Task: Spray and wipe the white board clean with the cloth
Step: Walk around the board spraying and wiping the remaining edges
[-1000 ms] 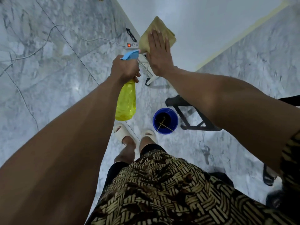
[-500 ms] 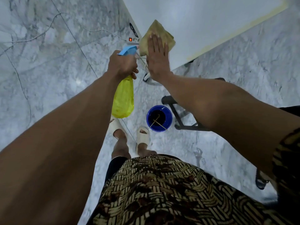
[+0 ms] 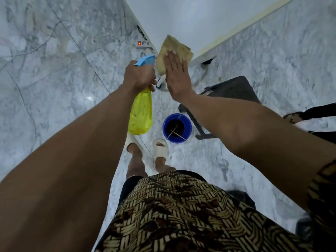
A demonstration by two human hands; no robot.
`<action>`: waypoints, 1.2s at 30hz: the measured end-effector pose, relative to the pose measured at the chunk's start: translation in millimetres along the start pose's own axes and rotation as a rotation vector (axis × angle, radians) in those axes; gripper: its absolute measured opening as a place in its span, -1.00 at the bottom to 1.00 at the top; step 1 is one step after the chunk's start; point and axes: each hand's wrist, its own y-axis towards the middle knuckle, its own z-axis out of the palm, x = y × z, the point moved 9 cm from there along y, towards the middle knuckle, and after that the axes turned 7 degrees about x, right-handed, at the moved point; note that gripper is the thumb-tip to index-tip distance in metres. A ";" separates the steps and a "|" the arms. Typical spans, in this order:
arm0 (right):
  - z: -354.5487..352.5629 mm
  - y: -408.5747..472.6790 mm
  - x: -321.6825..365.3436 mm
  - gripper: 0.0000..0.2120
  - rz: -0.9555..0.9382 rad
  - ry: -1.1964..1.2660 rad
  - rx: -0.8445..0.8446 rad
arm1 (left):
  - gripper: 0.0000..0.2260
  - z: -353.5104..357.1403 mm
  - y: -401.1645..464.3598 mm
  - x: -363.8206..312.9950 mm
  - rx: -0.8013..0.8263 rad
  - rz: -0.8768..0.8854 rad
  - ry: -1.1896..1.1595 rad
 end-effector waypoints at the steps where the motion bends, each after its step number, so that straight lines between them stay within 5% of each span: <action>1: 2.9 -7.9 -2.0 -0.33 -0.020 0.005 0.008 | -0.83 2.0 -0.4 0.2 0.000 -0.005 0.004; 7: -0.4 -30.0 -18.4 -0.38 -0.071 0.285 0.155 | -0.77 18.1 -14.6 -7.0 0.005 0.005 0.058; 11: -21.3 -61.8 -48.9 -0.55 0.243 1.102 0.271 | -0.65 30.7 -33.0 -33.5 0.030 0.054 0.051; 17: -89.8 -94.9 -116.9 -0.51 0.453 1.918 -0.010 | -0.56 72.8 -62.2 -115.0 0.118 0.187 0.108; 24: -150.0 -123.8 -154.7 -0.31 0.145 2.717 -0.160 | -0.52 134.0 -76.5 -207.1 0.258 0.312 0.217; 32: -184.1 -99.9 -188.8 -0.48 0.012 2.967 -0.482 | -0.49 172.1 -38.3 -280.0 0.385 0.318 0.387; 36: -191.3 -58.9 -200.2 -0.46 0.025 3.053 -0.698 | -0.81 183.5 -8.3 -307.1 0.508 0.362 0.462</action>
